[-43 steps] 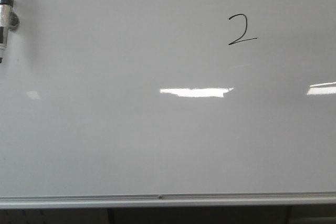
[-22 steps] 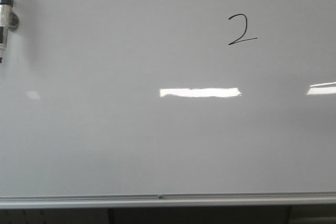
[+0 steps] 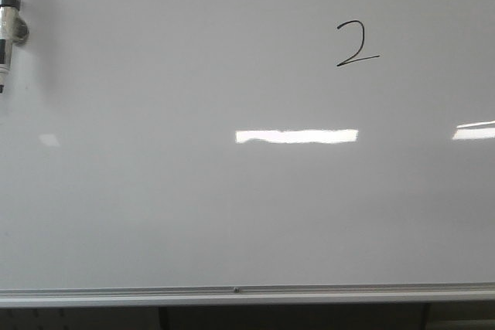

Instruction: Write number 2 on whiteboard

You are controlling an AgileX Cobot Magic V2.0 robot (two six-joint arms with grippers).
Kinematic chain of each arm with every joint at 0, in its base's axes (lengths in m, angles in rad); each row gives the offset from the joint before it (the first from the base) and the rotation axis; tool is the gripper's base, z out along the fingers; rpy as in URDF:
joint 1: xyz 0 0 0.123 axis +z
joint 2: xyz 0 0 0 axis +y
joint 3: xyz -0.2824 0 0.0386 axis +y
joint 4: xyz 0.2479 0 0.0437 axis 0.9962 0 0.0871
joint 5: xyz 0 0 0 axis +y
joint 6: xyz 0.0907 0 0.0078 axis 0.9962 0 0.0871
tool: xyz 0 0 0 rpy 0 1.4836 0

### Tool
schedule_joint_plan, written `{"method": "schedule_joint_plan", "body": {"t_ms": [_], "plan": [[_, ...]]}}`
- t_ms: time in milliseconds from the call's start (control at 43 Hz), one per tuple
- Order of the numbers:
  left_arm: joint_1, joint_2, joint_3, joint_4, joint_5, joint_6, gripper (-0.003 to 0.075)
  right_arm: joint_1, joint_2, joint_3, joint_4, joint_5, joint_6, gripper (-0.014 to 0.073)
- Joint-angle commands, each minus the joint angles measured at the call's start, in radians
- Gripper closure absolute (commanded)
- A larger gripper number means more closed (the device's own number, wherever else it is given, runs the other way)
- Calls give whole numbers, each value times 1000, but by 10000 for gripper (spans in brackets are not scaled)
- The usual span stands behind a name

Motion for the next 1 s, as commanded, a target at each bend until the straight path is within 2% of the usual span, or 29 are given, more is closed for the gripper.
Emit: {"method": "schedule_joint_plan", "body": {"t_ms": [0, 349, 512, 977], "plan": [[0, -26, 35, 1, -84, -12, 741, 2, -18, -3, 0, -64, -9, 662], [0, -26, 35, 1, -84, -12, 741, 0, -19, -2, 0, -63, -10, 662], [0, -26, 35, 1, -84, -12, 741, 3, -20, -2, -87, -138, -10, 662], [0, -26, 35, 1, -84, -12, 741, 33, -20, -2, -82, -151, -10, 662]]}}
